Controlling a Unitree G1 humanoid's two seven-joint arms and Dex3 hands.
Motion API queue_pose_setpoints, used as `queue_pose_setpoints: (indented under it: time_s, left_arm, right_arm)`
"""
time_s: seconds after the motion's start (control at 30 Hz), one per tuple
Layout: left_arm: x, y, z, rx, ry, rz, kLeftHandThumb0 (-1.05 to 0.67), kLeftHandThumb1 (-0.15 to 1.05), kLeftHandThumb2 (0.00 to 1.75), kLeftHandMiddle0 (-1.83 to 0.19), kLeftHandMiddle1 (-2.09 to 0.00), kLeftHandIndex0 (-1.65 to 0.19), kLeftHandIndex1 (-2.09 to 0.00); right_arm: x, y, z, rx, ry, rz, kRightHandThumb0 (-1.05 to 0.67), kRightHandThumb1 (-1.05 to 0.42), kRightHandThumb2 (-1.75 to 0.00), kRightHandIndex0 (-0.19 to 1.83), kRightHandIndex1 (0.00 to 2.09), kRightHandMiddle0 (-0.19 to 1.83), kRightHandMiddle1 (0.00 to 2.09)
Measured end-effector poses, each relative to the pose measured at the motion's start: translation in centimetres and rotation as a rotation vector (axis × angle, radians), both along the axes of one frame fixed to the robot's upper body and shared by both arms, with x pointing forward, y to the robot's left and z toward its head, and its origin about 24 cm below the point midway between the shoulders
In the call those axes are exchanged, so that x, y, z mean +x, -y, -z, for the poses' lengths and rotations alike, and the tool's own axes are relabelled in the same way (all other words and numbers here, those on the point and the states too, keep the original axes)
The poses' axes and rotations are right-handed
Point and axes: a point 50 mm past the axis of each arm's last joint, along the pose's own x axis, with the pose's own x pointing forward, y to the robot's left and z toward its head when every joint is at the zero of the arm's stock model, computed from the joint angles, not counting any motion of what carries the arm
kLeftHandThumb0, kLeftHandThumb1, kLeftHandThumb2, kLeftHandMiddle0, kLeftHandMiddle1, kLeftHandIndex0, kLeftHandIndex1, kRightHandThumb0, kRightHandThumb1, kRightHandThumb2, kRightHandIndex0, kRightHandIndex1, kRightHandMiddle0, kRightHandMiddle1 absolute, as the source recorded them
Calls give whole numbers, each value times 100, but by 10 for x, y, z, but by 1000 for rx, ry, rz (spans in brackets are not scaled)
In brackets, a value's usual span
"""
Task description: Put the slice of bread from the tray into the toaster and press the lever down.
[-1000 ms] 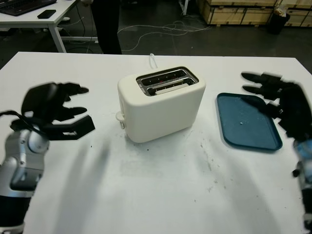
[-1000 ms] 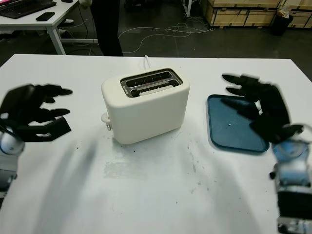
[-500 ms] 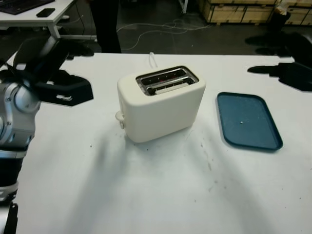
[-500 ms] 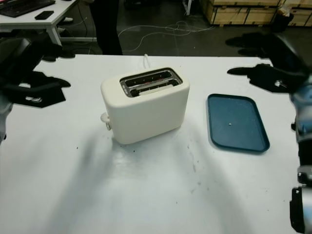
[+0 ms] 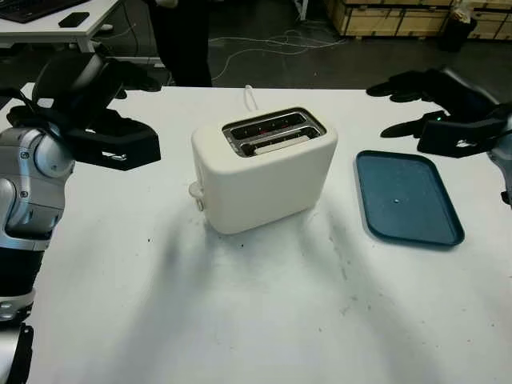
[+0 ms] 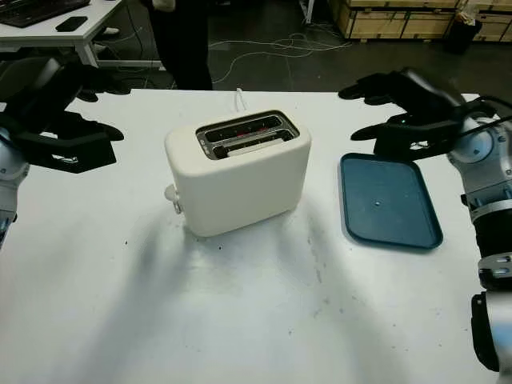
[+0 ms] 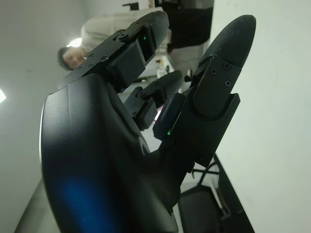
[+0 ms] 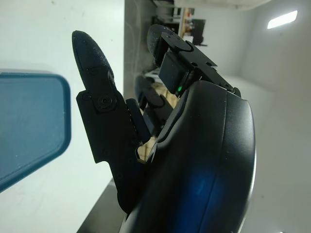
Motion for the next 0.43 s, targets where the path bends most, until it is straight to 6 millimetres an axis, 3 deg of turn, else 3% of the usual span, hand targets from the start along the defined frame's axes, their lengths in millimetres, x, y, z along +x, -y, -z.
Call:
queue_pose_setpoints:
  time_s: [0.43]
  left_arm:
    - [0, -1, 6, 1, -43, -25, -66, 73, 1, -64, -79, -89, 0]
  right_arm:
    - [-1, -4, -1, -14, -10, -21, -51, -81, -1, 72, 1, 64, 1]
